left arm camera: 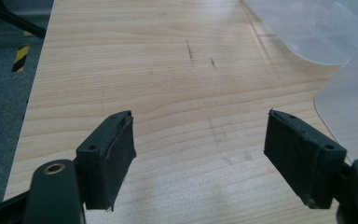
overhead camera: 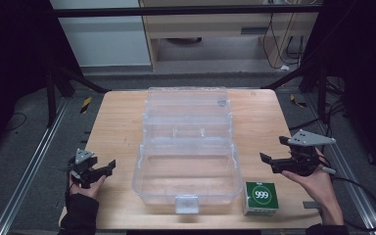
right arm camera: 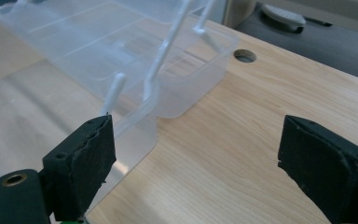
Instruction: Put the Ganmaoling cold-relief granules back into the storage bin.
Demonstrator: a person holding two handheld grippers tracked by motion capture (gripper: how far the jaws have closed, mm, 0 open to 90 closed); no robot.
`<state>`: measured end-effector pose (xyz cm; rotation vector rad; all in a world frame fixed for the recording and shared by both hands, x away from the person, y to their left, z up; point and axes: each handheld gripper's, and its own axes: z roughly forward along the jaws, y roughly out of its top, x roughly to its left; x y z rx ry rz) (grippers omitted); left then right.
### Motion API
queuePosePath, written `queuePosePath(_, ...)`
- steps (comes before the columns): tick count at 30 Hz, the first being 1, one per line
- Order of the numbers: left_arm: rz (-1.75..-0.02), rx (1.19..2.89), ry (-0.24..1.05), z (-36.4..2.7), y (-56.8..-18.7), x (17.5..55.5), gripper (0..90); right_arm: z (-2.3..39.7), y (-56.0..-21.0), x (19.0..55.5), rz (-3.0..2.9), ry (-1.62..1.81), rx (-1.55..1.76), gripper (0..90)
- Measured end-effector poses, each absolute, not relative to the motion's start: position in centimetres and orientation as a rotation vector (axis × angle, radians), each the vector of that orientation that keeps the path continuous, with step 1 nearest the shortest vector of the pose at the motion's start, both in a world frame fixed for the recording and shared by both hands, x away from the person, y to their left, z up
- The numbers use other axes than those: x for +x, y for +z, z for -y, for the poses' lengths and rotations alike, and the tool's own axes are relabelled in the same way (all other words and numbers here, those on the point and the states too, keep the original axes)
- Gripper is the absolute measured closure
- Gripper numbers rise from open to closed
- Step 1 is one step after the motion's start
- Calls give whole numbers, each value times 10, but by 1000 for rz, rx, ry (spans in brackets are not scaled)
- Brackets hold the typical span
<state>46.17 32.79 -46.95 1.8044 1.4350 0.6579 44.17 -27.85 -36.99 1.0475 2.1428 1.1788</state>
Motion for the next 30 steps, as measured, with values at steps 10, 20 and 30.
queuePosePath(10, -1430, 1815, 656, -327, -470, 462, 235, 262, -357, 433, -2286, 1059, 906, 70)
queuePosePath(20, -1428, 1826, 655, -325, -471, 462, 235, 248, -353, 422, -2460, 924, 756, 42)
queuePosePath(30, -1422, 1836, 656, -324, -471, 462, 235, 237, -360, 414, -2585, 819, 640, 30)
